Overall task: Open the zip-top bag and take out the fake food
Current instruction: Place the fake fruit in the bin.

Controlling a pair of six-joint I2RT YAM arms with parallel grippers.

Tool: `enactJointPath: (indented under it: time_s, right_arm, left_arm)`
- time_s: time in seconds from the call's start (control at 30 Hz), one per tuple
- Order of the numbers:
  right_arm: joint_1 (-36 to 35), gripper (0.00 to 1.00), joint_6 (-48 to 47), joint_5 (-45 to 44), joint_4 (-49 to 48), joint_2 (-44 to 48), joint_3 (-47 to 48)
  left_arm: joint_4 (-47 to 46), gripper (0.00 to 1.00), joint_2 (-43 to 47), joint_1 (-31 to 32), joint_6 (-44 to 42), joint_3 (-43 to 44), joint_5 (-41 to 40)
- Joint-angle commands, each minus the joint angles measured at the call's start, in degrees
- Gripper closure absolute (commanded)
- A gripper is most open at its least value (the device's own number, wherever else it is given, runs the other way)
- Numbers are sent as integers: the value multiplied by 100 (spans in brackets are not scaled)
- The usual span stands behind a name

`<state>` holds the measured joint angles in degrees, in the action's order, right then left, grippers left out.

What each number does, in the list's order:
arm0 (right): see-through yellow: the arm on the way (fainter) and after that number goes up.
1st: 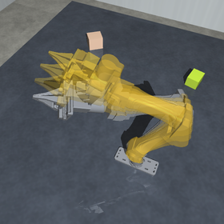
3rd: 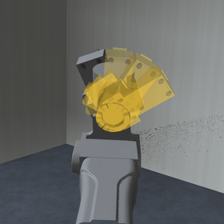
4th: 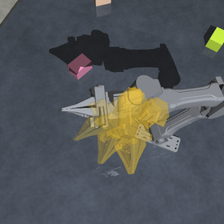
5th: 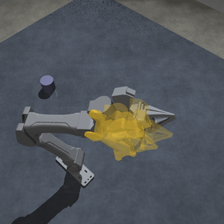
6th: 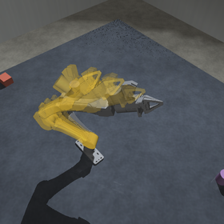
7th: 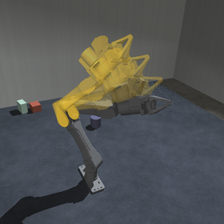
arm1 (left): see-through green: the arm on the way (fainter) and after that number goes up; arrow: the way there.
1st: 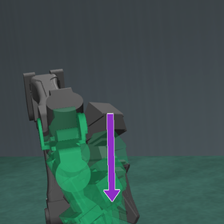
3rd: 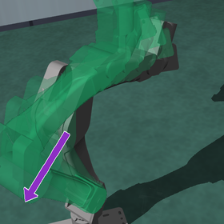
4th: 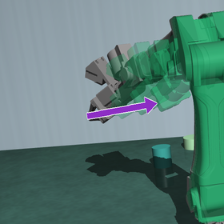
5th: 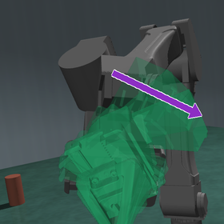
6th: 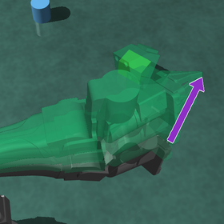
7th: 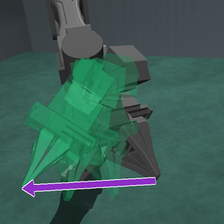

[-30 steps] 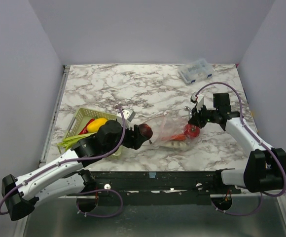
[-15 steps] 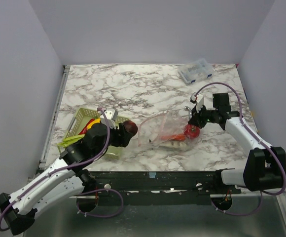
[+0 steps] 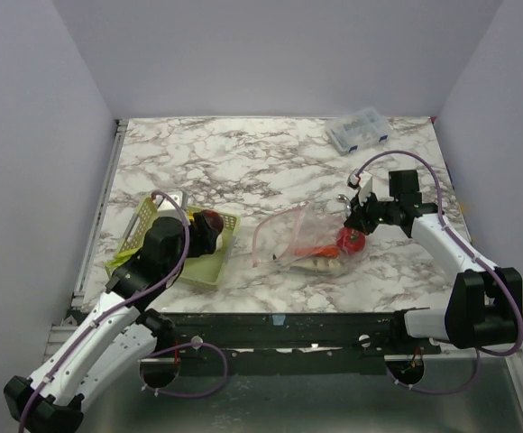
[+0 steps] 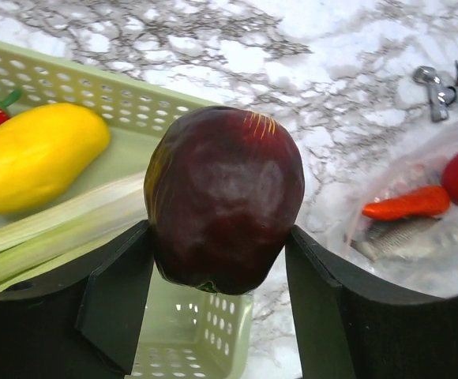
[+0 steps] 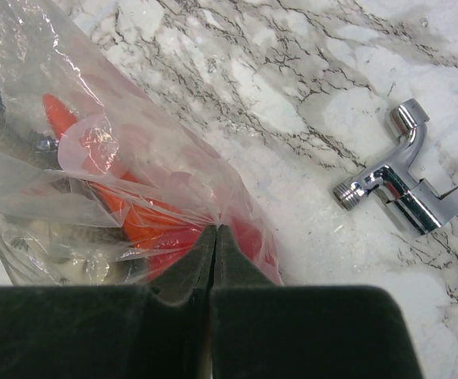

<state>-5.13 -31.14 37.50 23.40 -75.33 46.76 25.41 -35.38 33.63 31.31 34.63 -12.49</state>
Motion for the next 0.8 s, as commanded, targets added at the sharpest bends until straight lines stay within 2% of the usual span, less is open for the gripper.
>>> enactJointPath:
  time_s: [0.0,0.37,0.77]
  right_arm:
    - [38,100,-85,-128,-28,-61,-38]
    - [38,100,-112,-138,0,-70,-29]
    - [38,100,-122,-120,7,-42,-28]
  left_arm:
    - [-257,100,-208,-487,115,-58,-186]
    - [-759,100,-743,-1879,328,-54,-373]
    - [-1039,99,-1668,-3301,584,91,-5]
